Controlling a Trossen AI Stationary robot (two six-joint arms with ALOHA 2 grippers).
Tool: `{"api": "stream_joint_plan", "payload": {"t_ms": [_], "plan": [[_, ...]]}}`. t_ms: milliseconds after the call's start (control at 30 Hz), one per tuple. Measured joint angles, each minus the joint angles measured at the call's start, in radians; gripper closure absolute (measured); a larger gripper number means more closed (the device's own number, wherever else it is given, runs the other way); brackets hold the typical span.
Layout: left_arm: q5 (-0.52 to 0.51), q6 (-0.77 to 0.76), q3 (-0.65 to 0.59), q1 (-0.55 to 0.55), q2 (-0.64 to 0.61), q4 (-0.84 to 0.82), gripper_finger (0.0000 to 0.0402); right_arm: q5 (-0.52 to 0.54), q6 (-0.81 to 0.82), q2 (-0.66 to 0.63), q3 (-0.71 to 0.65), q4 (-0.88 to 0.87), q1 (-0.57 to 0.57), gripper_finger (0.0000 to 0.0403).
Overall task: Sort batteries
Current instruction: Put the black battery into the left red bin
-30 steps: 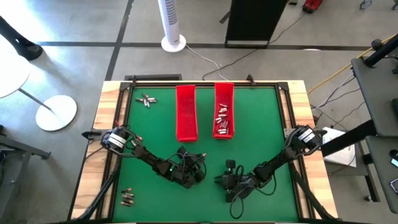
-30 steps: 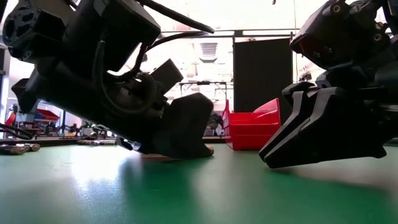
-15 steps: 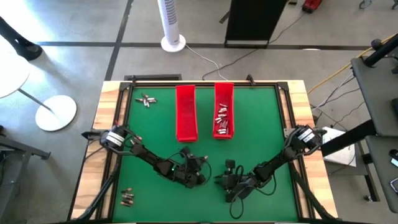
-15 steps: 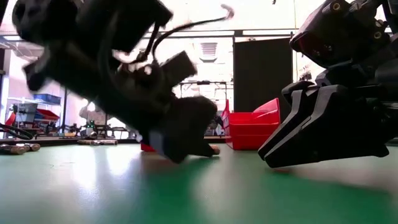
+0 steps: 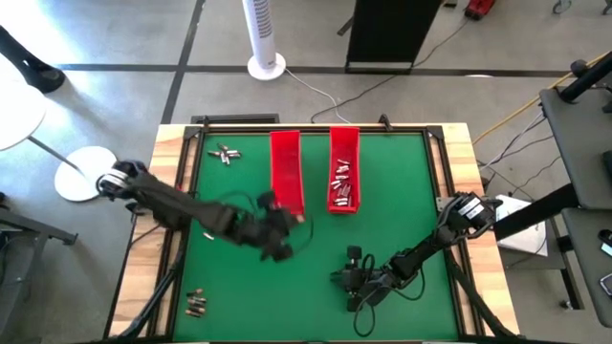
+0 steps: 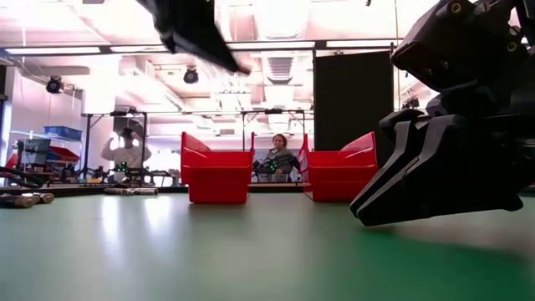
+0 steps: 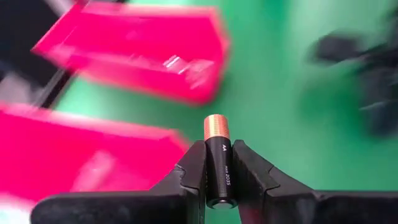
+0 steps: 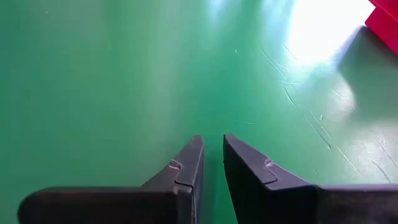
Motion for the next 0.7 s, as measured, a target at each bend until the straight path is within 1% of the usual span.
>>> {"api": "stream_joint_plan", "payload": {"t_ms": [100,167,233,333,500,600,700], "plan": [[0.015,0.009,0.04,0.103,-0.057,-0.17,0.0369,0.0,0.0,0.0,0.0,0.0,0.0,0.0351],[0.021,0.053,0.059,0.175,-0.081,-0.224,0.0369,0.0,-0.002,0.0,0.0,0.001,0.0,0.0351],[0.07,0.127,0.066,0.244,-0.084,-0.233,0.0369,0.001,-0.007,0.0,0.0,0.004,0.0,0.0351],[0.181,0.221,0.088,0.34,-0.072,-0.227,0.0369,0.002,-0.009,0.0,0.0,0.004,0.0,0.0351],[0.317,0.303,0.112,0.477,-0.019,-0.248,0.0369,0.002,-0.01,0.0,0.0,0.004,0.0,0.0351],[0.386,0.34,0.123,0.519,0.018,-0.242,0.0369,0.002,-0.011,0.0,0.0,0.003,0.0,0.0351],[0.401,0.407,0.13,0.531,0.075,-0.262,0.0369,0.002,-0.012,0.0,0.0,0.004,0.0,0.0351]]}}
